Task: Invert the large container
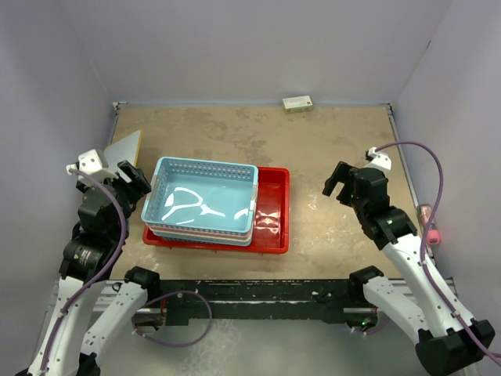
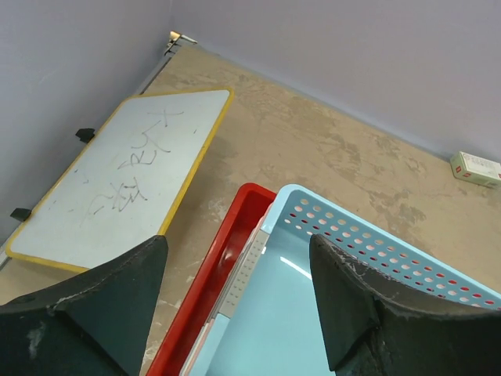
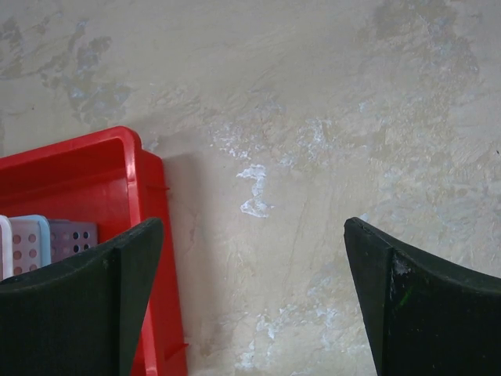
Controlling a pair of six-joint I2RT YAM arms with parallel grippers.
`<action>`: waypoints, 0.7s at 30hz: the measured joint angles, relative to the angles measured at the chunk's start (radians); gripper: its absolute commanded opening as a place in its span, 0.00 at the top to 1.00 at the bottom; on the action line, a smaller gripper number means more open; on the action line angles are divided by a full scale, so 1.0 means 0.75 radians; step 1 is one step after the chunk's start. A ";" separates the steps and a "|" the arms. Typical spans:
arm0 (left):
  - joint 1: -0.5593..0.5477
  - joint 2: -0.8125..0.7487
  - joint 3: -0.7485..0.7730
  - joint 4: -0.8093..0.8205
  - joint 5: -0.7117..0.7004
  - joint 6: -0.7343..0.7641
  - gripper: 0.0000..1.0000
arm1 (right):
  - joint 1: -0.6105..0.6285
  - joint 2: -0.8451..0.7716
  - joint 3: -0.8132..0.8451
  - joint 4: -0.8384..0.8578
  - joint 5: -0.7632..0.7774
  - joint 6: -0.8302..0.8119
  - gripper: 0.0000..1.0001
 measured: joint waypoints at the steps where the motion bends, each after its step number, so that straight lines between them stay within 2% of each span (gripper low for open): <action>1: 0.000 0.003 0.000 -0.003 -0.007 0.000 0.29 | 0.000 0.001 0.000 0.000 0.000 0.001 0.00; 13: 0.000 -0.031 -0.001 -0.008 0.002 0.023 0.30 | 0.000 0.001 -0.002 -0.001 0.000 0.011 0.00; 17: 0.000 -0.011 0.010 -0.014 0.139 0.032 0.30 | 0.000 0.001 -0.002 -0.007 0.001 0.011 0.00; 21: 0.000 0.113 0.131 -0.035 0.344 -0.023 0.30 | 0.000 -0.008 -0.004 -0.030 0.007 0.014 0.00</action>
